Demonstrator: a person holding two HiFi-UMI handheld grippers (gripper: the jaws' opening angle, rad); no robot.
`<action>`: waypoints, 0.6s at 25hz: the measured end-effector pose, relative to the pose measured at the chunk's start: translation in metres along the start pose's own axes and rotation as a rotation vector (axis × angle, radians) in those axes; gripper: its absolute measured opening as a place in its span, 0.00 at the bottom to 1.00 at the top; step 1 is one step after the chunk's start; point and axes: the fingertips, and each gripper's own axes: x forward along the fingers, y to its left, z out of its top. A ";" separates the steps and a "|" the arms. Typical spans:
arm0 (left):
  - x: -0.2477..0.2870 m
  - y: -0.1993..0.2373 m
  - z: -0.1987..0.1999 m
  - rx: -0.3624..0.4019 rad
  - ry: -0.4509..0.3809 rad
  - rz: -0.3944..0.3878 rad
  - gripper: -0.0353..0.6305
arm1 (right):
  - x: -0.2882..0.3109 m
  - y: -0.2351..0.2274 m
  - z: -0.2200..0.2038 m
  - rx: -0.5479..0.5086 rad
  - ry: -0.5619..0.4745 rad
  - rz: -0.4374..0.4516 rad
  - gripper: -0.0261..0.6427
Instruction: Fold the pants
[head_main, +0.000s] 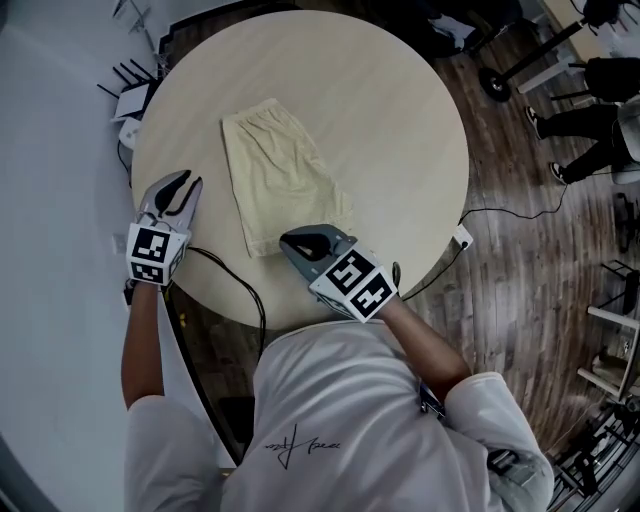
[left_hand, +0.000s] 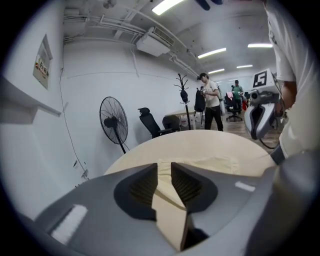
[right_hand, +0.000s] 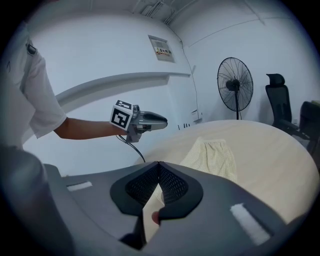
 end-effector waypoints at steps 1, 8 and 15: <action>-0.005 -0.006 0.000 -0.017 -0.004 0.008 0.27 | -0.005 -0.001 -0.001 0.003 -0.006 -0.008 0.03; -0.029 -0.035 -0.013 -0.171 -0.009 0.083 0.24 | -0.044 -0.030 -0.002 0.071 -0.048 -0.120 0.03; -0.045 -0.070 -0.046 -0.328 0.034 0.130 0.23 | -0.063 -0.048 -0.016 0.098 -0.036 -0.171 0.03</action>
